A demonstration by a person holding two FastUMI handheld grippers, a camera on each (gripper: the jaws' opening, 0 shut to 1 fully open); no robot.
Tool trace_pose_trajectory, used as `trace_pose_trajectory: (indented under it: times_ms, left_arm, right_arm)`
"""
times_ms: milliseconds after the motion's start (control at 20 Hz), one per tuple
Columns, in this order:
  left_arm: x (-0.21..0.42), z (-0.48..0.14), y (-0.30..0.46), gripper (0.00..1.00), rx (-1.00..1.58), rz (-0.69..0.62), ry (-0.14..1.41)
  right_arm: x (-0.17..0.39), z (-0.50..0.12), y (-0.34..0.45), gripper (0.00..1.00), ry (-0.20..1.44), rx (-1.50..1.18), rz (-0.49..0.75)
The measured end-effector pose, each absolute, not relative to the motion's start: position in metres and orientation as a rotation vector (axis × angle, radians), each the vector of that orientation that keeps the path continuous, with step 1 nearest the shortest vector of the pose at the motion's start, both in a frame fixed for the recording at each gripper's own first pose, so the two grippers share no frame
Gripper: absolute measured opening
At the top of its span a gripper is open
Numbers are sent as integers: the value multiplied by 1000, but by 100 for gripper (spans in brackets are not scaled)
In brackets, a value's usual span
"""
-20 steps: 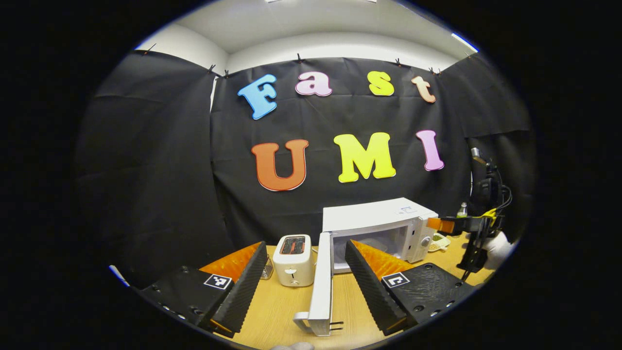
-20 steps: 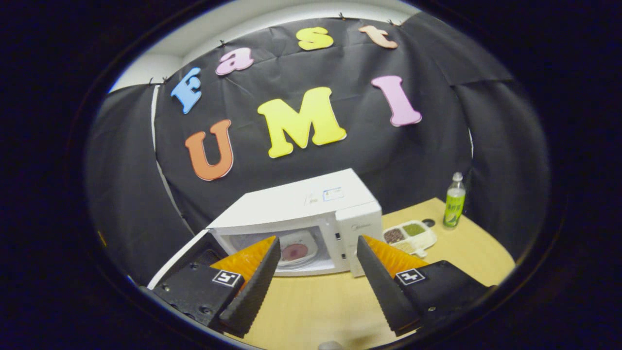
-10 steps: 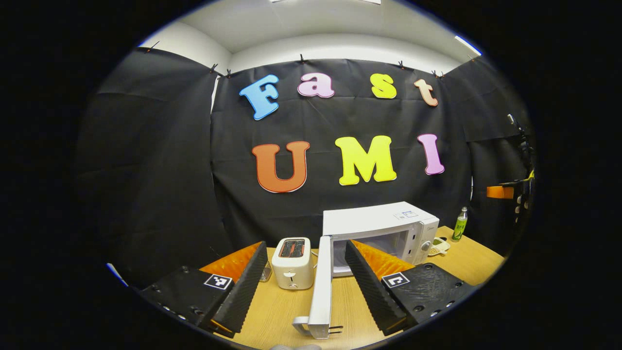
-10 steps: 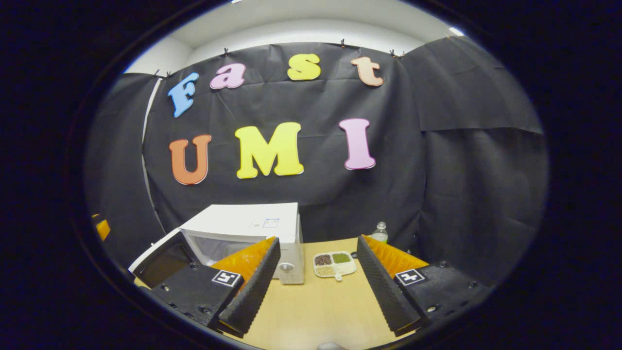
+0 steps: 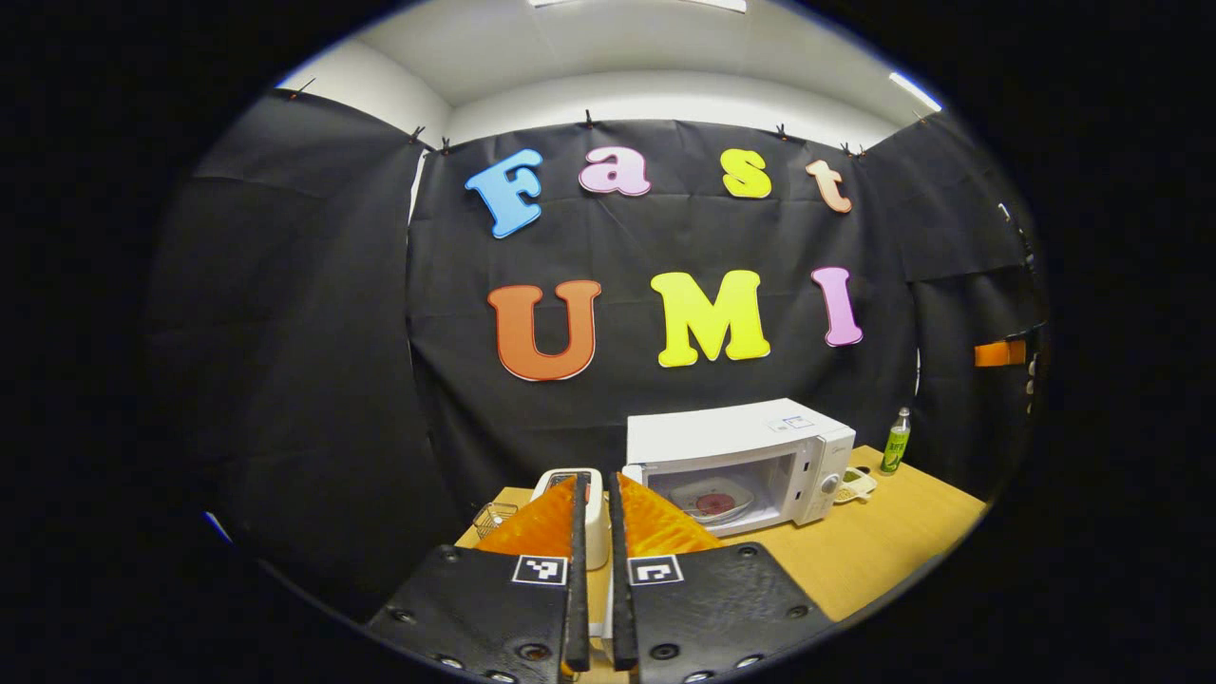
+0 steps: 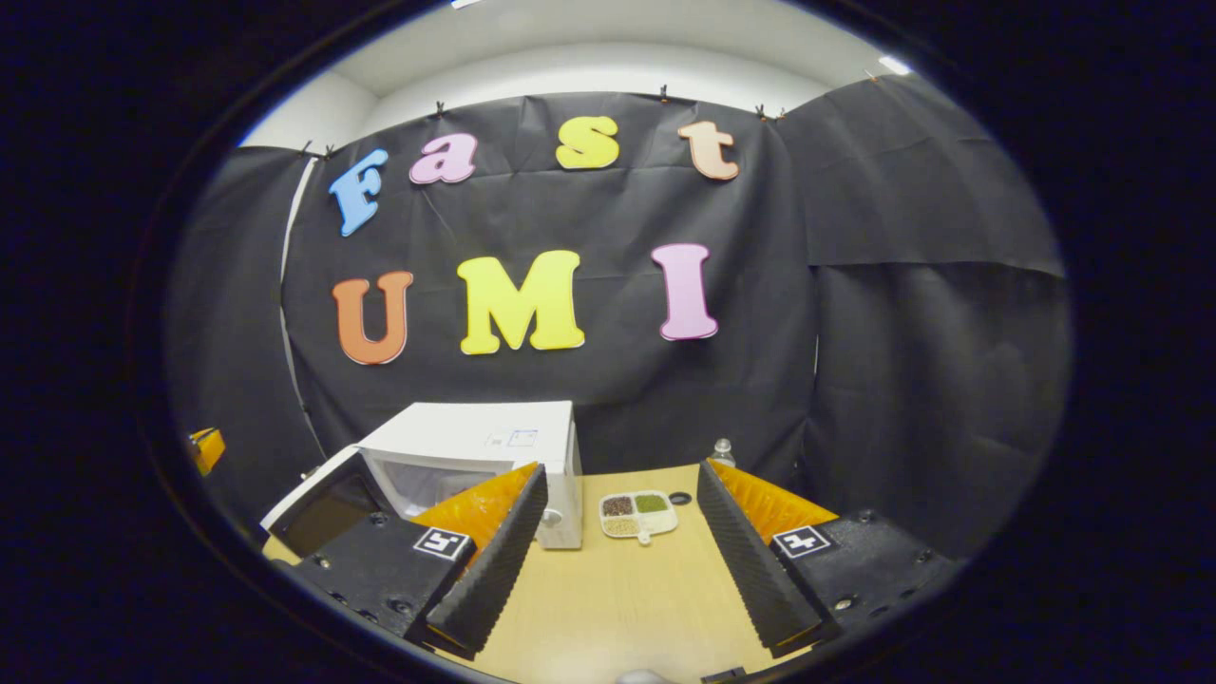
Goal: Open the microwave oven with the left hand, put the food in, and close the microwave oven.
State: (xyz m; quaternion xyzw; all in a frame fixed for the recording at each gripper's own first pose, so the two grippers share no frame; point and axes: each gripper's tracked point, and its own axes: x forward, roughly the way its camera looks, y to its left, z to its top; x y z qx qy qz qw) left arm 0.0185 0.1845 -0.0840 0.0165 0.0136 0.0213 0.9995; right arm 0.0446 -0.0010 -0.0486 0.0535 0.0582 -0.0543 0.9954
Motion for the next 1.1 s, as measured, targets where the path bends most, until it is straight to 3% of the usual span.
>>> trace_pose_trajectory:
  times_ms: [50, 300, 500, 550, 600, 650, 700, 750, 800, 850, 900, 950, 1050, 1100]
  left_arm:
    - [16, -85, 183, 5, 21, 25, 28]
    - [2, -87, 187, 0, -80, -33, 17]
    - [5, -109, 214, 0, -59, 16, 35]
    - [4, -118, 220, 0, -51, 22, 49]
    - [1, -128, 226, 0, -52, 25, 68]
    - [3, -141, 228, 0, -61, 15, 93]
    - [5, -153, 236, 0, -51, 30, 110]
    - [8, -165, 244, 10, -32, 42, 123]
    - [9, -176, 252, 0, -17, 63, 134]
    - [11, -188, 256, 0, -10, 63, 126]
    - [13, -203, 260, 0, -7, 70, 138]
    - [15, -224, 261, 0, -20, 67, 187]
    - [18, -252, 257, 0, -61, 61, 235]
    - [17, -260, 256, 0, -63, 58, 246]
  right_arm:
    - [42, -51, 2, 92, 123, 111, -104]
    - [33, -47, 0, 92, 140, 133, -89]
    - [30, -46, -3, 92, 146, 129, -98]
    - [29, -45, -4, 100, 147, 129, -102]
    - [28, -45, -3, 92, 152, 131, -96]
    - [26, -46, -1, 92, 158, 135, -98]
    - [24, -45, 0, 100, 157, 142, -101]
    - [23, -45, 1, 100, 158, 144, -104]
    - [22, -45, 3, 100, 161, 143, -106]
    - [21, -46, 5, 92, 166, 137, -106]
    - [21, -47, 5, 91, 173, 126, -108]
    - [20, -46, 5, 100, 176, 115, -111]
    - [22, -47, 6, 100, 185, 98, -112]
    - [22, -47, 8, 92, 190, 101, -110]
